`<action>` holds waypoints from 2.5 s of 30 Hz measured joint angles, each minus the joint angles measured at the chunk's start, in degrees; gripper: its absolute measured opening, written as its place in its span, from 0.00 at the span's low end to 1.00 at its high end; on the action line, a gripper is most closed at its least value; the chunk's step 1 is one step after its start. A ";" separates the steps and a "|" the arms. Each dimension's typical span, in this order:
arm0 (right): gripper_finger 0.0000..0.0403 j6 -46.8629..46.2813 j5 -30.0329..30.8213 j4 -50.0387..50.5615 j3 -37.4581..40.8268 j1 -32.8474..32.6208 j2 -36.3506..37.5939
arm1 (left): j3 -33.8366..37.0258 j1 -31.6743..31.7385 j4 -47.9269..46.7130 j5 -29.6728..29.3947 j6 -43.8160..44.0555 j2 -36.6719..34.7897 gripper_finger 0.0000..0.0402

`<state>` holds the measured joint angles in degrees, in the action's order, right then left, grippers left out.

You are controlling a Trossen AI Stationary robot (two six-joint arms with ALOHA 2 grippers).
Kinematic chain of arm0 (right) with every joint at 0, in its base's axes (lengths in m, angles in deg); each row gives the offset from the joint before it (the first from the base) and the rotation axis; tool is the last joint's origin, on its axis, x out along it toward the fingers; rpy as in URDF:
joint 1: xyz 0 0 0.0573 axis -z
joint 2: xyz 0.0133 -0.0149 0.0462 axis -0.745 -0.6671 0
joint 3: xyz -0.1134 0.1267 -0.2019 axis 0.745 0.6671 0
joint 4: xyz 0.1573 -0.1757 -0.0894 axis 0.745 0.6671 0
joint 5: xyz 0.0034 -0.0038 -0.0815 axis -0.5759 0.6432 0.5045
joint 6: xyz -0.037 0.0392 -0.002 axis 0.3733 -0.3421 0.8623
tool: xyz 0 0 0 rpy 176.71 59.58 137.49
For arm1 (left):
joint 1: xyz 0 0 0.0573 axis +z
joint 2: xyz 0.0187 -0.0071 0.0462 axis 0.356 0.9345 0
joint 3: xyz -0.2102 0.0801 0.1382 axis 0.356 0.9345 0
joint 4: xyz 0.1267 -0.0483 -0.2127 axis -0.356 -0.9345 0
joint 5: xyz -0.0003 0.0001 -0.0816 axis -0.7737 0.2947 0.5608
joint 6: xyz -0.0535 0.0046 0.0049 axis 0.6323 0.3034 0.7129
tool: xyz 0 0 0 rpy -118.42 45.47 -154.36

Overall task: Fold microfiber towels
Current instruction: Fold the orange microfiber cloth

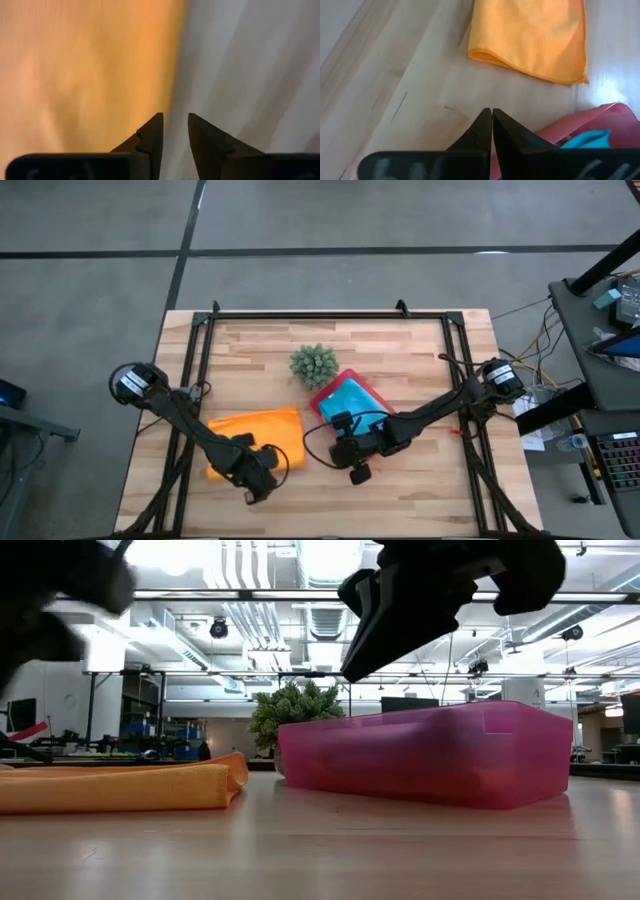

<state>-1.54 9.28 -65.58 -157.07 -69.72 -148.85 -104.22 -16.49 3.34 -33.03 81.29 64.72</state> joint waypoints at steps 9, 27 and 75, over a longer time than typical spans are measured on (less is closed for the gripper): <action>0.02 -0.07 0.04 0.05 2.51 -0.82 0.00 | 0.11 0.61 20.52 -21.89 -11.23 0.85 0.20; 0.02 -0.22 0.02 -1.82 4.90 -1.44 0.00 | -1.41 2.66 24.58 -26.81 -16.54 12.37 0.47; 0.46 8.59 3.99 -43.27 9.45 -1.40 -12.61 | -2.90 -0.44 23.46 -25.47 -15.06 2.60 0.00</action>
<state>7.05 13.27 -108.85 -147.63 -71.12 -161.46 -107.11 -16.93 26.80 -58.50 66.23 67.31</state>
